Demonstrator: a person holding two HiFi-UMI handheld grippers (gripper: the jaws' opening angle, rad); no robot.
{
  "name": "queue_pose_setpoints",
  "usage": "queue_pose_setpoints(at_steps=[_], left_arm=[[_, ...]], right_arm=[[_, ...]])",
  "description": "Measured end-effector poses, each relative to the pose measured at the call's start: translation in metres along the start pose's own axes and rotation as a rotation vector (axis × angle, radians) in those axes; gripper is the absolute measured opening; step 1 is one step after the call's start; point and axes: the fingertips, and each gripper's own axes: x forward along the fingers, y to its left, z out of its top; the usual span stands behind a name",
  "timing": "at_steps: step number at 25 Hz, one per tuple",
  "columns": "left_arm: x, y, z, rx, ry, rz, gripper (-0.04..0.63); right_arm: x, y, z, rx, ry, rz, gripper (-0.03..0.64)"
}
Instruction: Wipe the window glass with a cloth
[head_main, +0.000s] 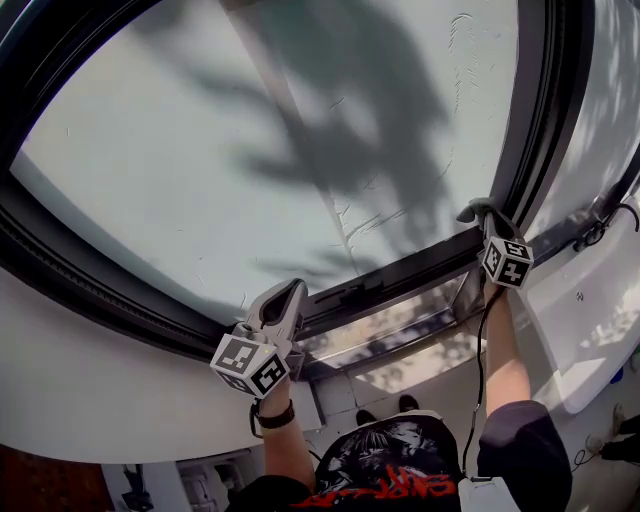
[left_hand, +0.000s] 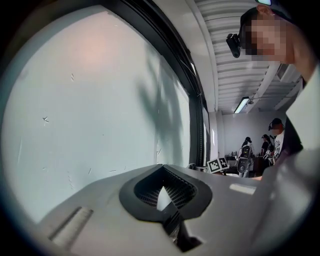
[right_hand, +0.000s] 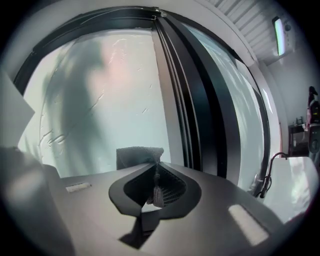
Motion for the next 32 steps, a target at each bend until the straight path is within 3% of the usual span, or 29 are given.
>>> queue_pose_setpoints(at_steps=[3,10,13,16,22,26,29,32], left_arm=[[-0.009,0.008,-0.008,-0.013,0.005,0.036,-0.006],[-0.062,0.031,-0.013,-0.033,-0.013,0.180,-0.006],[-0.107,0.055,-0.007,-0.039,-0.044,0.301,-0.006],[-0.160,0.065,-0.003,-0.029,-0.063,0.419,-0.006],[-0.240,0.071,-0.002,-0.010,-0.086,0.605,-0.006],[-0.274,0.075,-0.001,-0.016,-0.099,0.670,-0.006],[-0.278,0.076,0.001,-0.020,-0.101,0.667,-0.006],[-0.261,0.080,-0.002,-0.031,-0.093,0.618,-0.006]], right_arm=[[-0.012,0.052,-0.018,-0.010,0.001,0.112,0.016],[-0.078,0.349,-0.044,-0.002,-0.002,0.768,0.016],[-0.114,0.452,-0.064,-0.029,0.041,0.975,0.017],[-0.142,0.536,-0.094,-0.069,0.118,1.127,0.017],[-0.173,0.651,-0.143,-0.136,0.210,1.265,0.017],[-0.177,0.701,-0.177,-0.226,0.273,1.313,0.017],[-0.165,0.692,-0.198,-0.247,0.342,1.282,0.017],[-0.153,0.644,-0.191,-0.225,0.328,1.221,0.017]])
